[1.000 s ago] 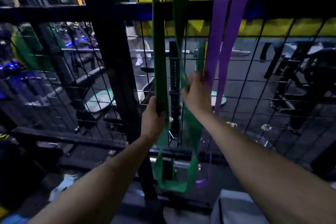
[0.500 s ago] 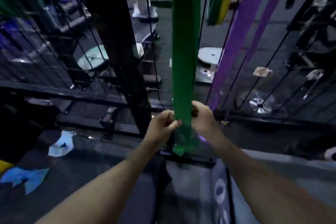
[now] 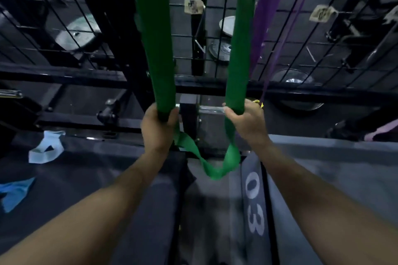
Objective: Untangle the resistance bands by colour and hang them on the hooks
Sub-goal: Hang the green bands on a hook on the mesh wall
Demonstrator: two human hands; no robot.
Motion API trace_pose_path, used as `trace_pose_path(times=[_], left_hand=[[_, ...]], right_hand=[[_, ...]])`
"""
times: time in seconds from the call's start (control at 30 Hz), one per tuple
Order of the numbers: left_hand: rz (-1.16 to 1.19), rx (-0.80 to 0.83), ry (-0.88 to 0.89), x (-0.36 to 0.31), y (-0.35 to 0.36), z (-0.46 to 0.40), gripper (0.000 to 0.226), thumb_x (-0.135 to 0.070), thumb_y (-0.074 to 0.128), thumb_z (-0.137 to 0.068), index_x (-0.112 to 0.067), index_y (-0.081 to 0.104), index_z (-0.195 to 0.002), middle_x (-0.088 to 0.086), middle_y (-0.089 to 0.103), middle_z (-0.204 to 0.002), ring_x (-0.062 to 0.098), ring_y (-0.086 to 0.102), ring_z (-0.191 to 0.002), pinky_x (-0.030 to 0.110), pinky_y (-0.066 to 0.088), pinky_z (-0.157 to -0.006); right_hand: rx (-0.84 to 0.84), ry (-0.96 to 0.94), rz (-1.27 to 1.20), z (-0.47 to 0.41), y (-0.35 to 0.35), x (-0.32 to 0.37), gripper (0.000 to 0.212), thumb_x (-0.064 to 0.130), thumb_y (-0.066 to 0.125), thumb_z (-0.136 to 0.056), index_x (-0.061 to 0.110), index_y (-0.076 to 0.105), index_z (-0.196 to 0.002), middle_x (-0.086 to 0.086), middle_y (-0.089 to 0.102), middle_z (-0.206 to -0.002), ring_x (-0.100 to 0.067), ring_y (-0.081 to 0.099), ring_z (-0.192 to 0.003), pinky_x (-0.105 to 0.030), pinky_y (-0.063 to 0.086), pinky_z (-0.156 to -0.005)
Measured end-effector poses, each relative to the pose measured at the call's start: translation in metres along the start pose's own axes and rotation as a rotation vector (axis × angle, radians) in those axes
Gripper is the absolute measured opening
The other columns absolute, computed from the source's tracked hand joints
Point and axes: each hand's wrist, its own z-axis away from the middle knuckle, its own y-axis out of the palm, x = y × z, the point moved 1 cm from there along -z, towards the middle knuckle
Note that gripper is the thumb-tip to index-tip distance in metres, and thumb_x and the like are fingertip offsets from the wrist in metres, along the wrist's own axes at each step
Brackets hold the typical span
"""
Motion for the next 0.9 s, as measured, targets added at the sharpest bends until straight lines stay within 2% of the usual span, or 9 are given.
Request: trace_pose_path(times=[0.1, 0.2, 0.3, 0.4, 0.47, 0.53, 0.7, 0.83, 0.9], left_hand=[[-0.075, 0.174, -0.029, 0.017, 0.013, 0.001, 0.024, -0.028, 0.069, -0.081, -0.005, 0.065, -0.079, 0.012, 0.066, -0.075, 0.018, 0.058, -0.069, 0.034, 0.046, -0.061], [-0.059, 0.347, -0.064, 0.033, 0.022, 0.015, 0.015, -0.025, 0.074, -0.077, -0.011, 0.071, -0.080, 0.004, 0.067, -0.074, 0.003, 0.057, -0.060, 0.021, 0.048, -0.060], [-0.084, 0.520, -0.120, 0.061, 0.026, 0.032, 0.014, -0.016, 0.079, -0.071, -0.014, 0.072, -0.084, 0.005, 0.070, -0.079, -0.003, 0.062, -0.066, 0.032, 0.054, -0.073], [-0.152, 0.594, -0.128, 0.083, 0.024, 0.050, 0.023, 0.000, 0.074, -0.073, -0.004, 0.069, -0.095, 0.005, 0.069, -0.089, 0.018, 0.065, -0.090, 0.045, 0.053, -0.087], [-0.190, 0.653, -0.123, 0.087, 0.023, 0.061, 0.021, -0.007, 0.075, -0.075, -0.007, 0.071, -0.096, 0.001, 0.070, -0.088, 0.017, 0.066, -0.087, 0.041, 0.054, -0.087], [-0.285, 0.666, -0.098, 0.087, 0.025, 0.069, 0.022, -0.022, 0.075, -0.076, -0.014, 0.072, -0.097, 0.002, 0.072, -0.090, 0.020, 0.067, -0.087, 0.035, 0.054, -0.081], [-0.541, 0.253, -0.220, 0.083, 0.020, 0.077, 0.025, -0.026, 0.058, -0.085, -0.005, 0.058, -0.099, 0.020, 0.066, -0.099, 0.039, 0.060, -0.096, 0.041, 0.046, -0.075], [-0.387, -0.002, -0.423, 0.087, 0.012, 0.068, 0.028, -0.018, 0.053, -0.085, -0.003, 0.047, -0.108, 0.022, 0.056, -0.115, 0.045, 0.055, -0.103, 0.046, 0.044, -0.085], [-0.331, 0.018, -0.401, 0.091, 0.013, 0.066, 0.026, -0.014, 0.050, -0.085, -0.006, 0.042, -0.108, 0.021, 0.055, -0.114, 0.044, 0.056, -0.100, 0.045, 0.044, -0.083]], right_hand=[[0.201, -0.055, 0.053, 0.012, 0.003, -0.004, 0.025, 0.024, 0.072, -0.078, 0.004, 0.075, -0.093, -0.015, 0.074, -0.091, -0.029, 0.068, -0.089, -0.040, 0.051, -0.083], [0.331, -0.042, 0.091, 0.023, 0.002, -0.008, 0.029, 0.023, 0.077, -0.074, 0.002, 0.074, -0.093, -0.016, 0.073, -0.091, -0.031, 0.068, -0.089, -0.042, 0.051, -0.086], [0.494, 0.005, 0.125, 0.033, -0.005, -0.012, 0.030, 0.019, 0.078, -0.072, -0.001, 0.072, -0.093, -0.007, 0.071, -0.086, -0.020, 0.066, -0.081, -0.027, 0.052, -0.079], [0.662, 0.212, 0.030, 0.057, -0.008, -0.031, 0.008, -0.001, 0.066, -0.082, -0.005, 0.069, -0.088, 0.006, 0.067, -0.072, 0.003, 0.063, -0.059, -0.005, 0.048, -0.059], [0.572, 0.269, -0.006, 0.073, -0.005, -0.046, 0.014, 0.002, 0.068, -0.081, -0.006, 0.070, -0.093, -0.006, 0.071, -0.082, -0.005, 0.069, -0.069, -0.022, 0.056, -0.072], [0.465, 0.187, 0.170, 0.083, 0.000, -0.059, 0.020, 0.018, 0.065, -0.085, 0.002, 0.068, -0.096, -0.012, 0.070, -0.092, -0.024, 0.066, -0.086, -0.037, 0.052, -0.077], [0.076, 0.354, 0.241, 0.096, -0.002, -0.072, 0.019, 0.016, 0.051, -0.087, 0.000, 0.054, -0.095, -0.020, 0.063, -0.091, -0.037, 0.059, -0.086, -0.038, 0.043, -0.068], [-0.145, 0.521, 0.261, 0.093, -0.012, -0.084, 0.026, 0.016, 0.049, -0.082, -0.003, 0.059, -0.098, -0.023, 0.064, -0.099, -0.039, 0.059, -0.093, -0.037, 0.043, -0.072], [-0.167, 0.512, 0.244, 0.092, -0.012, -0.089, 0.025, 0.014, 0.048, -0.081, -0.004, 0.061, -0.093, -0.024, 0.064, -0.096, -0.039, 0.059, -0.091, -0.038, 0.043, -0.071]])
